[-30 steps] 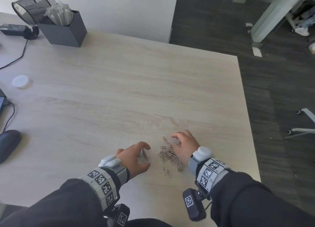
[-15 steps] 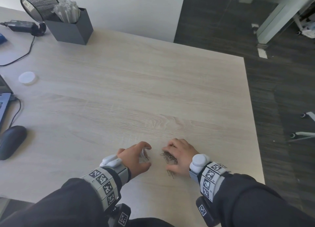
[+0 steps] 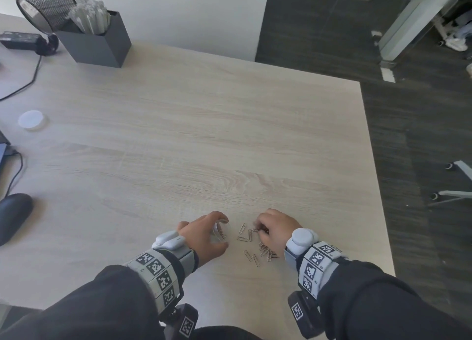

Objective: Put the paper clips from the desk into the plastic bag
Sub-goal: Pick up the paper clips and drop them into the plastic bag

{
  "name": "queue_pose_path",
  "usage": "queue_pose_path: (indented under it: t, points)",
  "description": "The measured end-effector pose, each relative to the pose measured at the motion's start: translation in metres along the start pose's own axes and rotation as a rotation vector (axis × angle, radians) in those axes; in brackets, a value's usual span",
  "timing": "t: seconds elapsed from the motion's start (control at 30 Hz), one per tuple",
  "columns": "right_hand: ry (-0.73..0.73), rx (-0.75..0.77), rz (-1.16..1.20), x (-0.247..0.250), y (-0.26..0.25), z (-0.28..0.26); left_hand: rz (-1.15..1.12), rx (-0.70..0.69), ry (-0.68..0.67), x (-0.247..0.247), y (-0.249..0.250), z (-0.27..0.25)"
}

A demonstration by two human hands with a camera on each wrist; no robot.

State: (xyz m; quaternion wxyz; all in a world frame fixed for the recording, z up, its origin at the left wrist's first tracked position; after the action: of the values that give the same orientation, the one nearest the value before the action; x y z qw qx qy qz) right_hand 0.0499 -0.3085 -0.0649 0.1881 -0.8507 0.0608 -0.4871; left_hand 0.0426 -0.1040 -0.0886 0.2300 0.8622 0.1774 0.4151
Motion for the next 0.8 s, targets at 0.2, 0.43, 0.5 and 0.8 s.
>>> queue_pose_path:
  t: [0.2,0.43,0.5,0.8]
  points:
    - [0.062,-0.168,0.228,0.009,0.016,-0.007,0.016,-0.013,-0.024,-0.004,0.008,0.004]
    - [0.178,-0.142,0.505,0.024,-0.018,-0.015,0.02,-0.024,-0.016,-0.007,0.018,0.006]
    - [0.184,-0.112,0.571,0.026,-0.035,-0.014,0.017,-0.044,-0.017,-0.008,0.023,0.006]
    - [0.19,-0.114,0.614,0.032,-0.033,-0.016,-0.002,-0.067,-0.001,-0.007,0.024,0.006]
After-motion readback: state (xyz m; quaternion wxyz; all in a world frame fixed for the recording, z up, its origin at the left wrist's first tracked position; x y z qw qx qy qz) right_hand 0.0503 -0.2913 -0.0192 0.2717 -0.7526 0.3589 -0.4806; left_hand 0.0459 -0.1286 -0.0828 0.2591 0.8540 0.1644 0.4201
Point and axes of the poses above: each hand's wrist, its own z-axis towards the middle knuckle, its own x-axis out of the back of the hand, y = z × x, the point moved 7 cm from there along z, towards the middle knuckle, and after that the axes turned 3 degrees about -z, right-handed, at the moved point
